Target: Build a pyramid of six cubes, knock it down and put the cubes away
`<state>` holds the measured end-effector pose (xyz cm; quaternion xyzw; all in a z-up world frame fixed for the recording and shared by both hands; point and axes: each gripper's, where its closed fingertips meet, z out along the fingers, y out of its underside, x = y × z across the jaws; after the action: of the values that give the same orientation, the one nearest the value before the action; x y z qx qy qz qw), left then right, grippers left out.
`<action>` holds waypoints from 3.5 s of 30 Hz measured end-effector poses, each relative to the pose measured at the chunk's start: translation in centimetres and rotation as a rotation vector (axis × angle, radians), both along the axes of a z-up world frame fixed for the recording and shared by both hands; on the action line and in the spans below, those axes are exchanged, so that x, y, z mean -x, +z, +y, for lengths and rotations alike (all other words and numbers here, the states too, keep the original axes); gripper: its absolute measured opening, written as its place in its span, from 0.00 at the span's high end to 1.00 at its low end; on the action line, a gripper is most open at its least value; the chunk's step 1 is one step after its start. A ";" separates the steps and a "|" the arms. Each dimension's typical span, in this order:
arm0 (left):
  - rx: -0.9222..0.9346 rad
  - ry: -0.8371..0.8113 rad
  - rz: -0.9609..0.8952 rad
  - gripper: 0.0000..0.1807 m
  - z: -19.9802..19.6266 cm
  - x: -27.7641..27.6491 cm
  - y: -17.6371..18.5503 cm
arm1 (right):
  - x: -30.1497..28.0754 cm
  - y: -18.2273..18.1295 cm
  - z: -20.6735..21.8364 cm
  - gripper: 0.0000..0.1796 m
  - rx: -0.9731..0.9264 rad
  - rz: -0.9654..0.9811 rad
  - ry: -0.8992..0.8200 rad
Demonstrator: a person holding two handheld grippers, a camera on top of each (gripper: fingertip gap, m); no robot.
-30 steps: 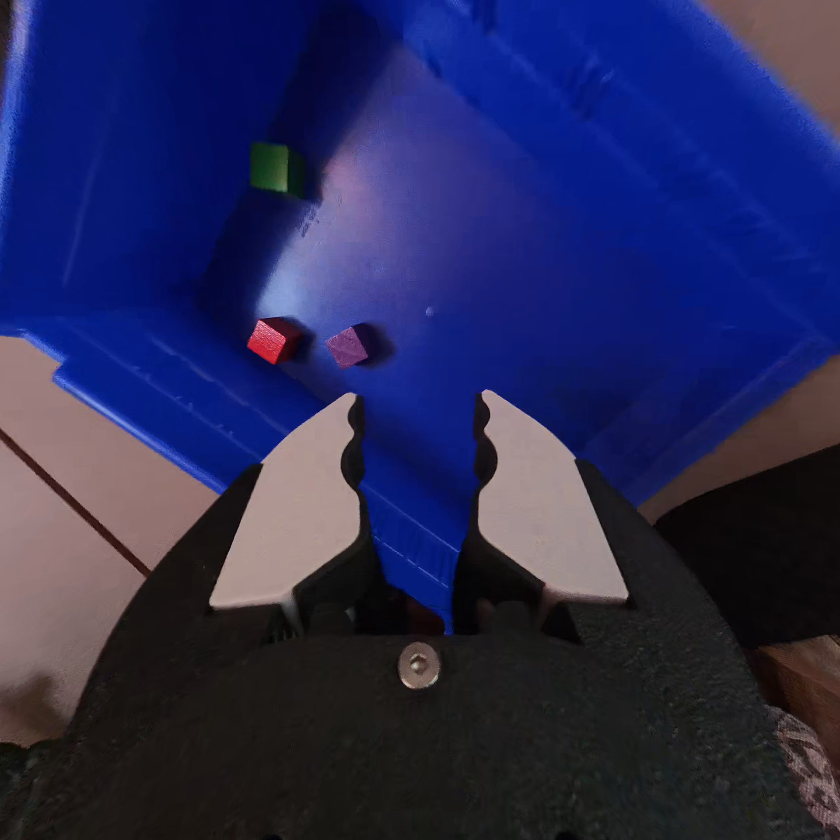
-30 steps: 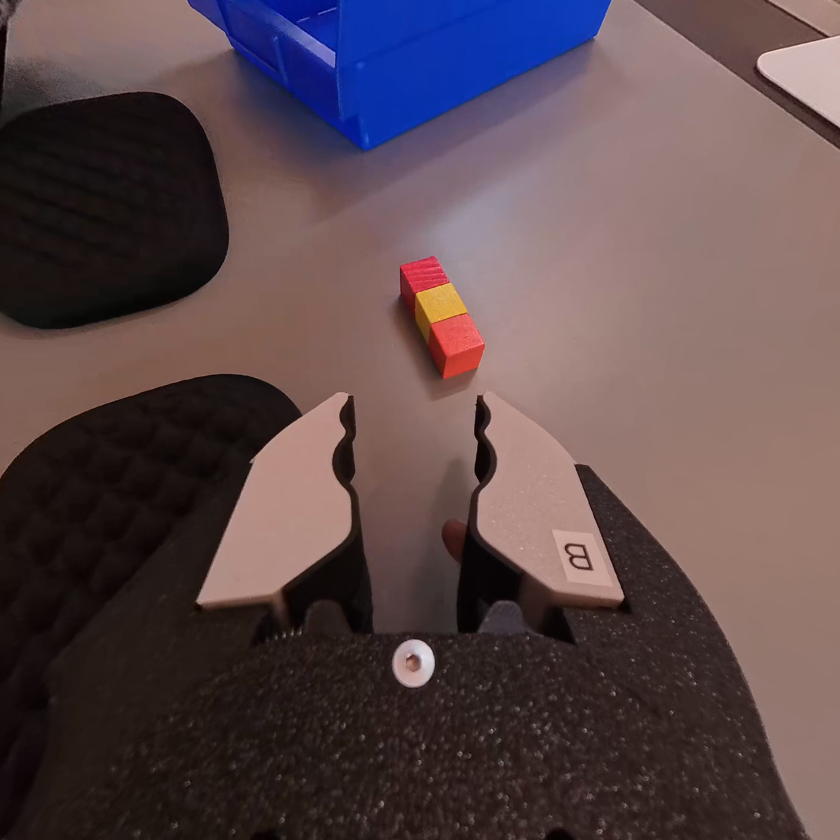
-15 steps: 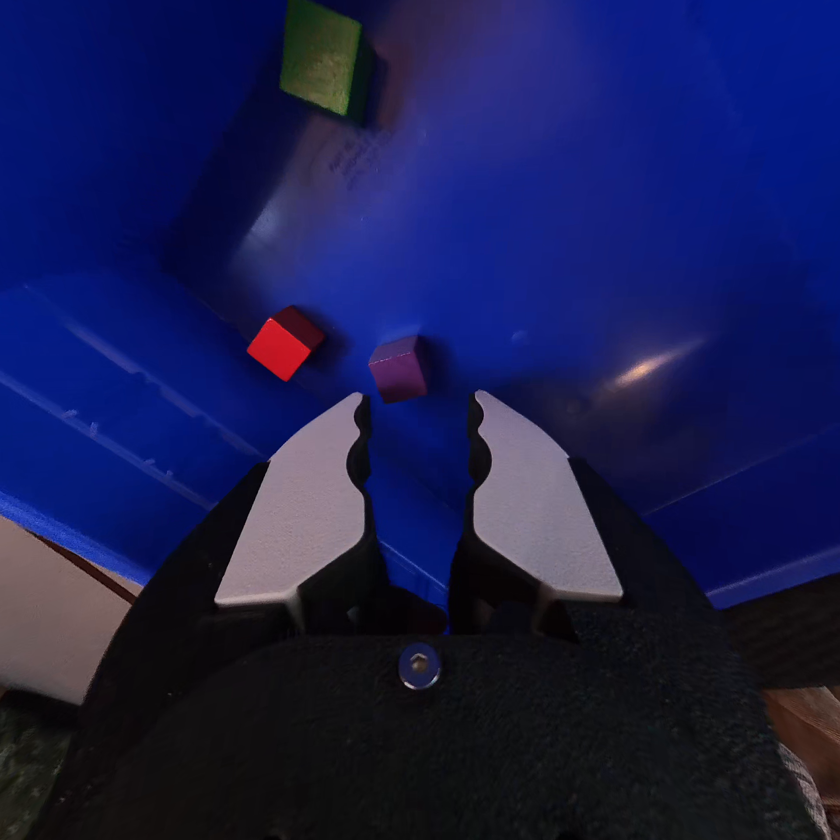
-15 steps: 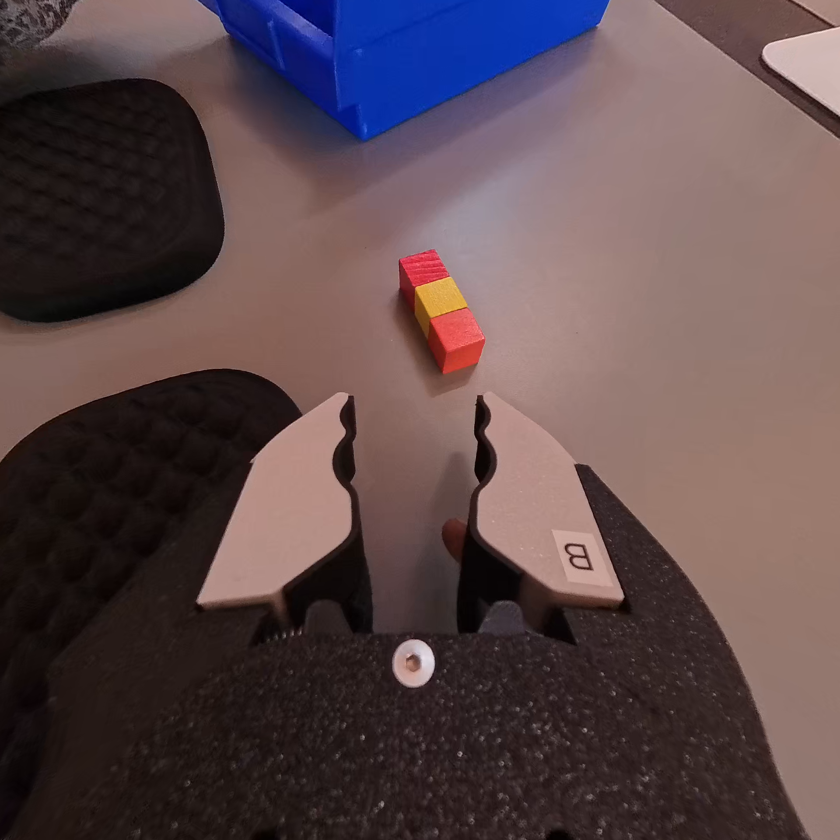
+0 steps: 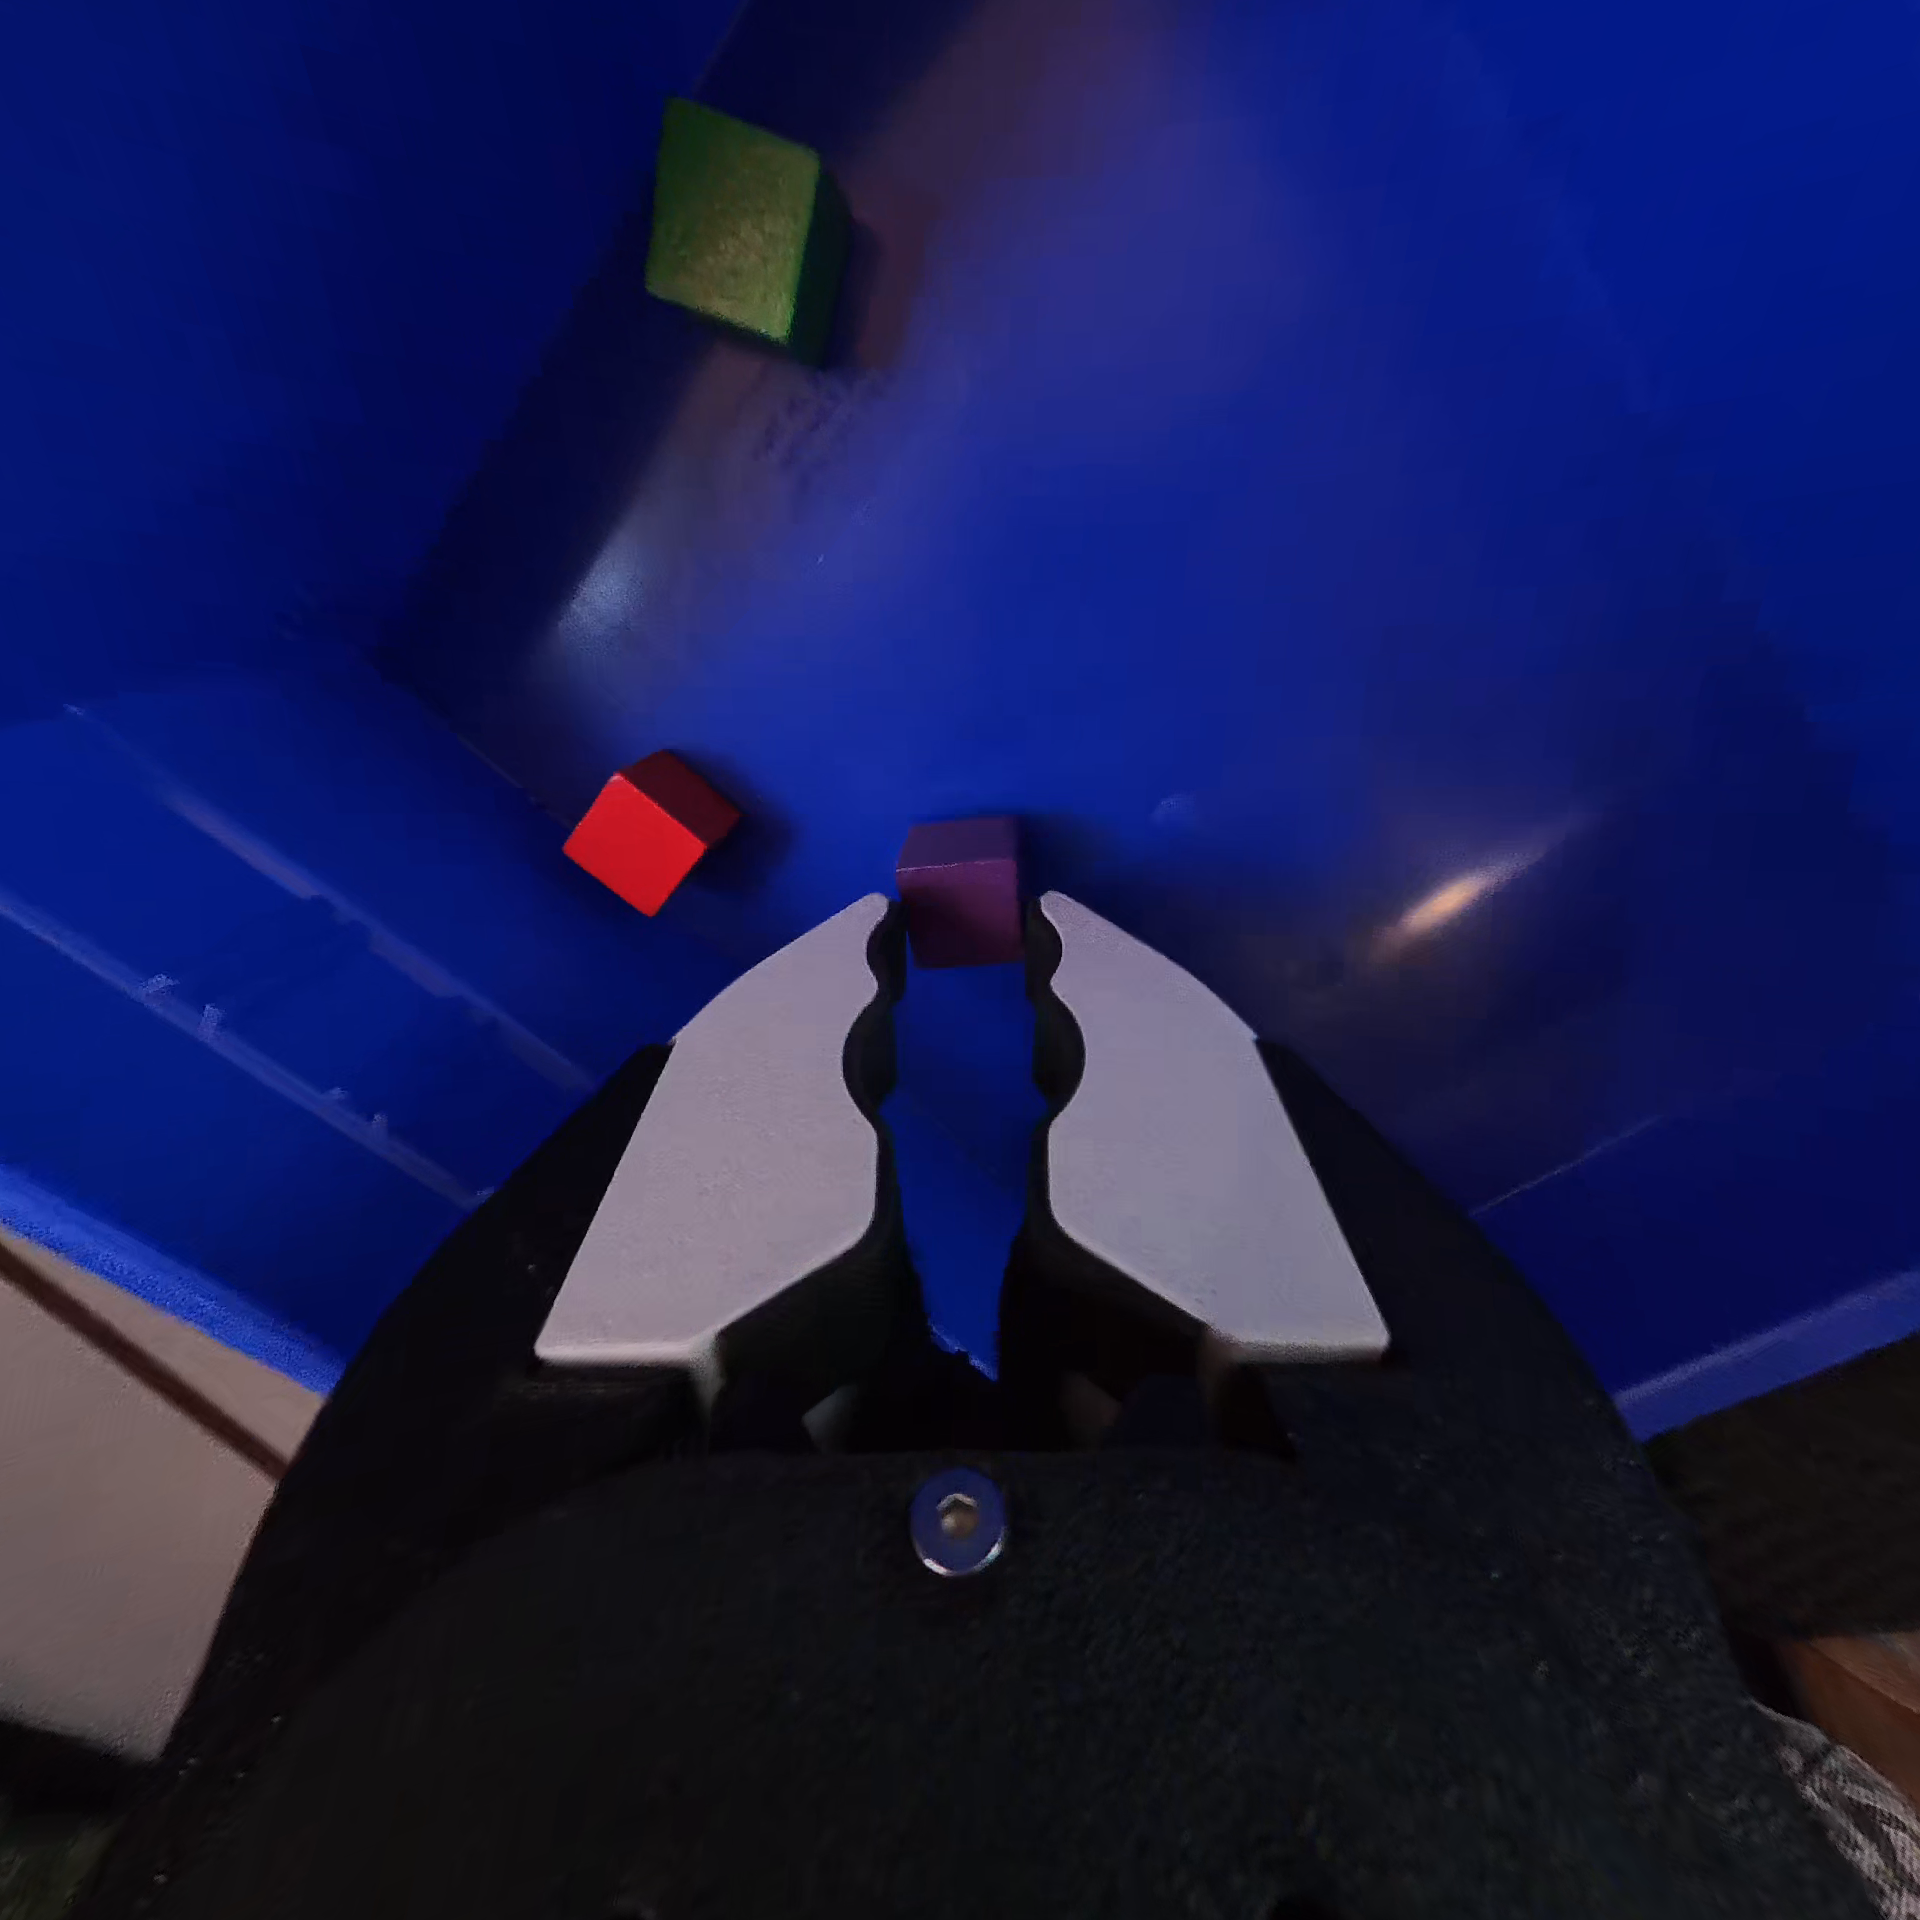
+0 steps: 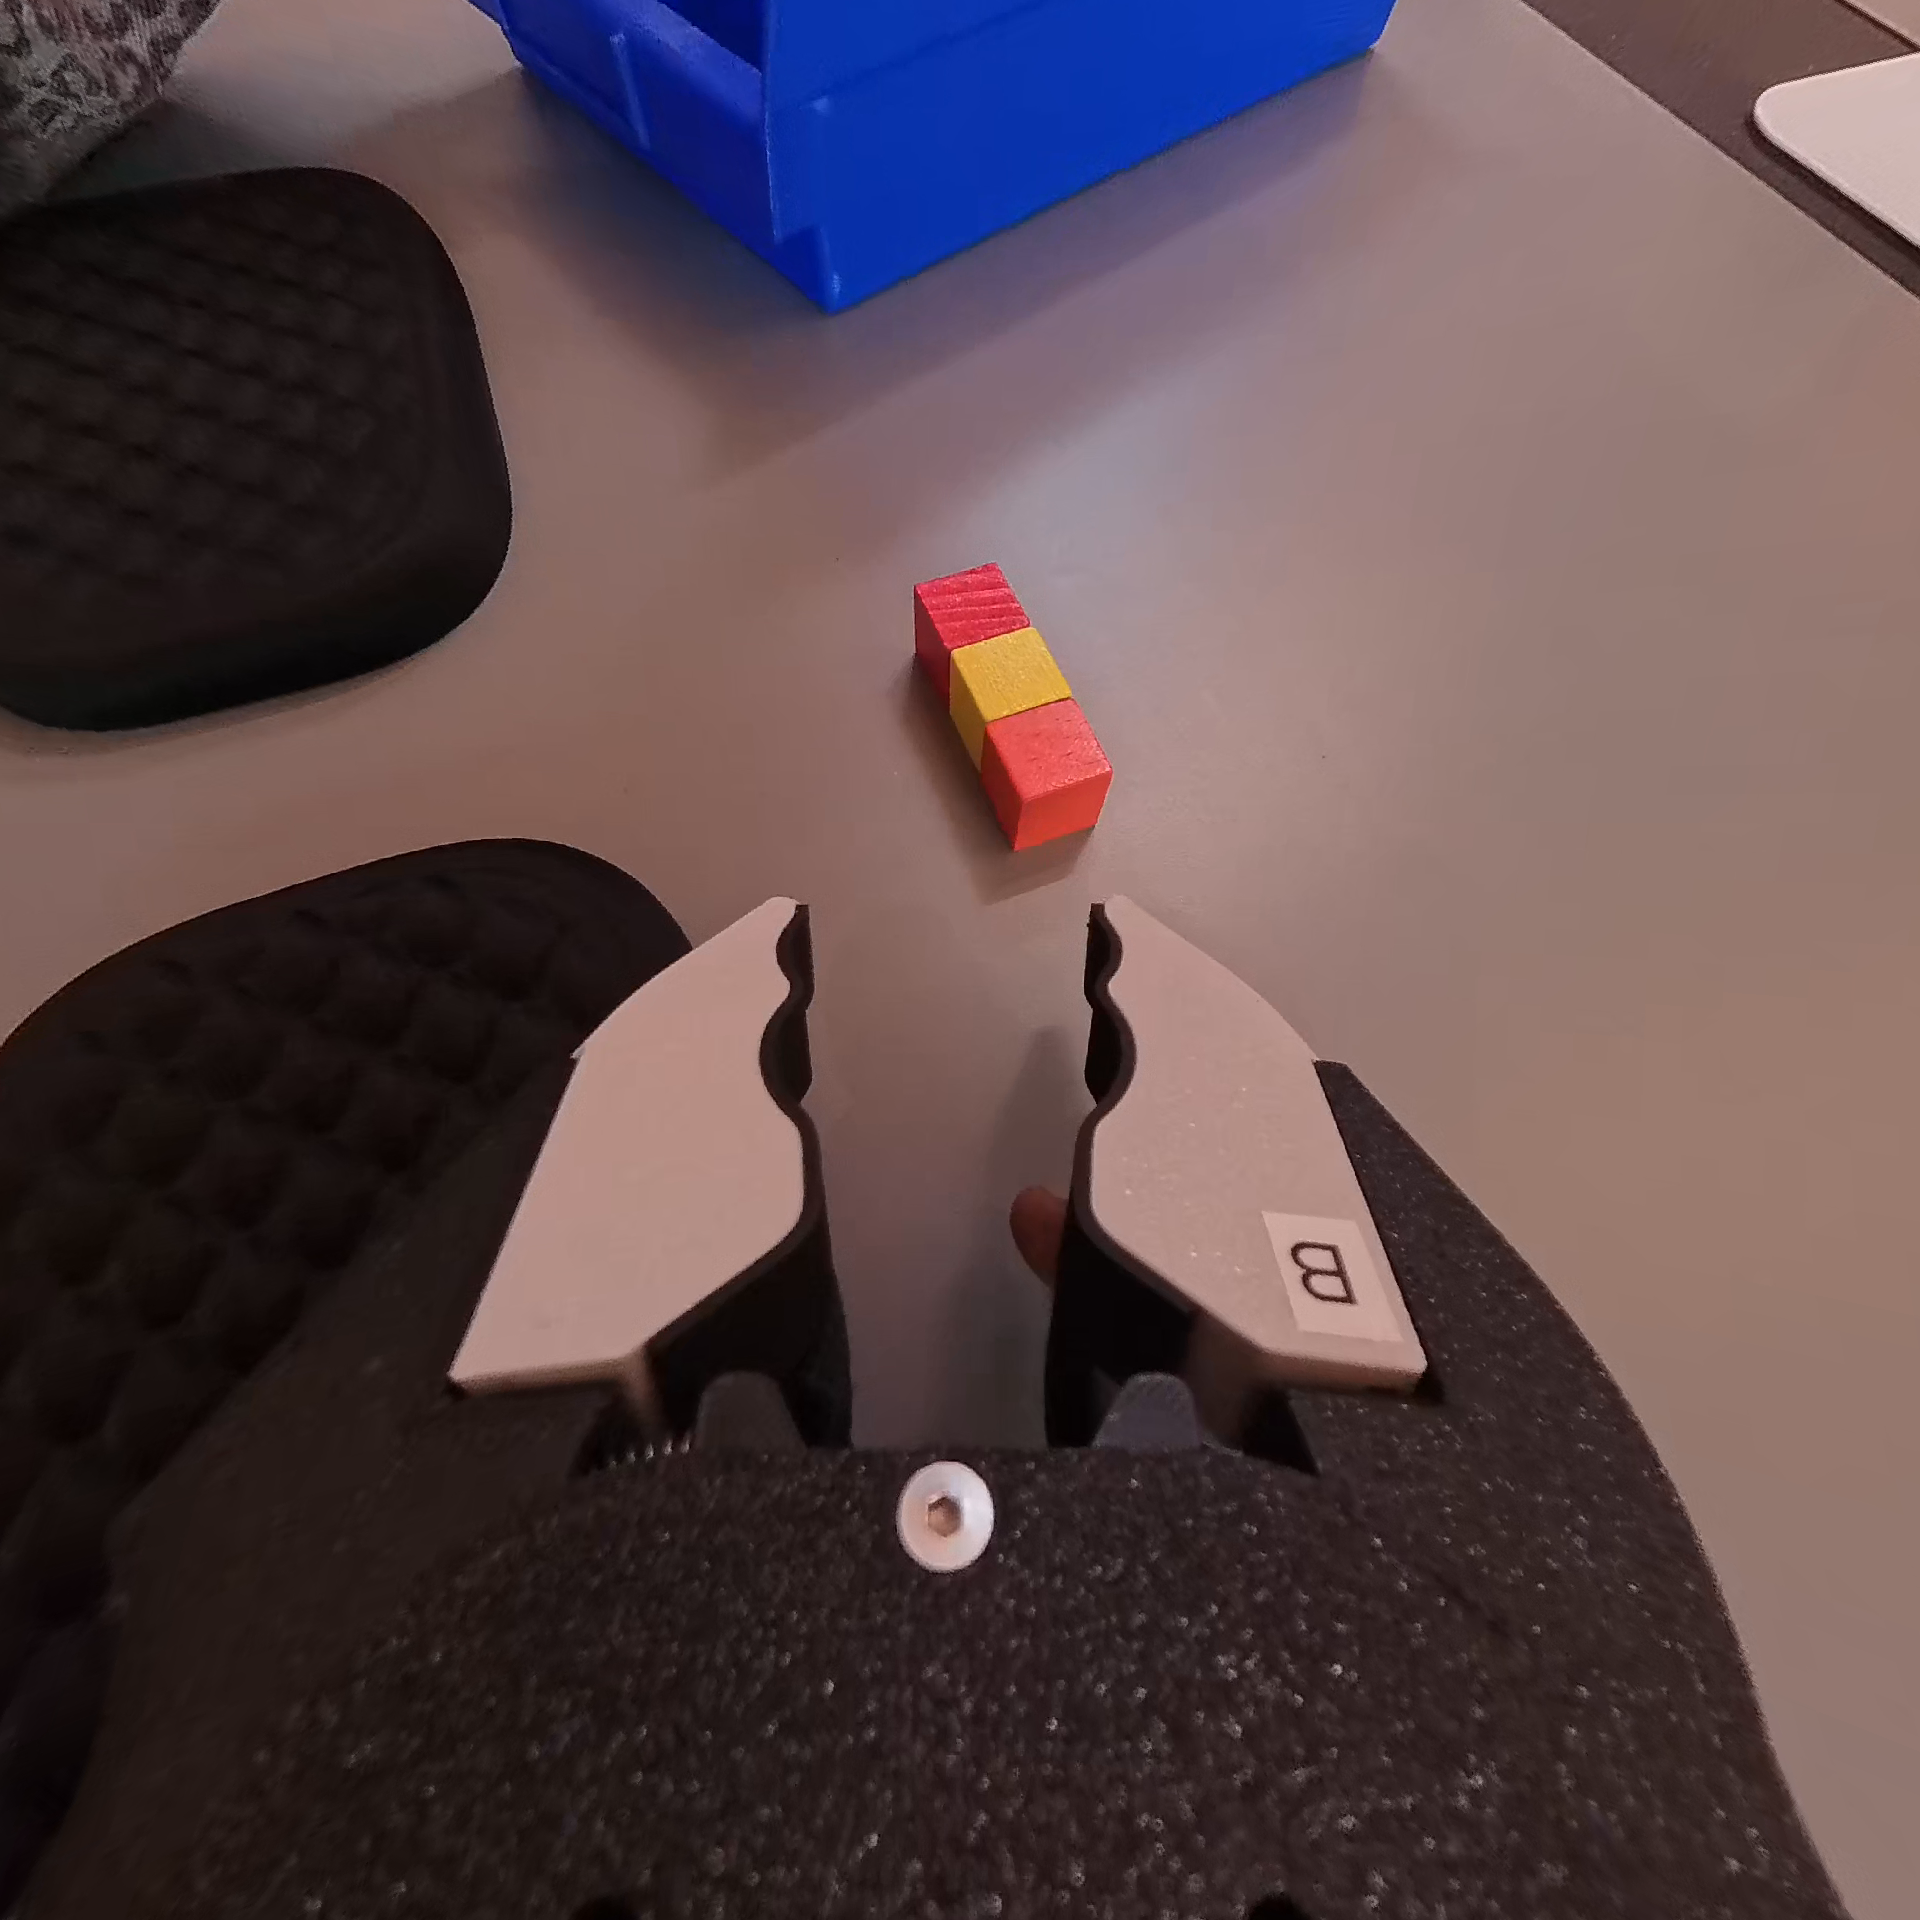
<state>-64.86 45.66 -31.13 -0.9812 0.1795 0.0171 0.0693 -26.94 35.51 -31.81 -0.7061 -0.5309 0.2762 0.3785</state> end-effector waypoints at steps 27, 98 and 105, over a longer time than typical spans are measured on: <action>-1.147 -0.681 -1.372 0.89 -15.5 -28.7 17.3 | 8.8 17.9 -5.1 0.80 0.153 0.696 0.266; -0.727 -0.682 -0.737 0.79 -12.5 -30.8 2.9 | 3.9 1.2 2.9 0.83 0.116 -0.566 0.213; -0.729 -0.684 -0.730 0.79 -12.5 -30.8 2.9 | 4.1 4.0 2.7 0.77 0.033 -0.386 0.089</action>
<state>-34.04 33.15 -28.21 -0.7237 0.4313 -0.2826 0.4587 -31.01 38.21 -27.77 -0.7280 -0.6197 0.1606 0.2454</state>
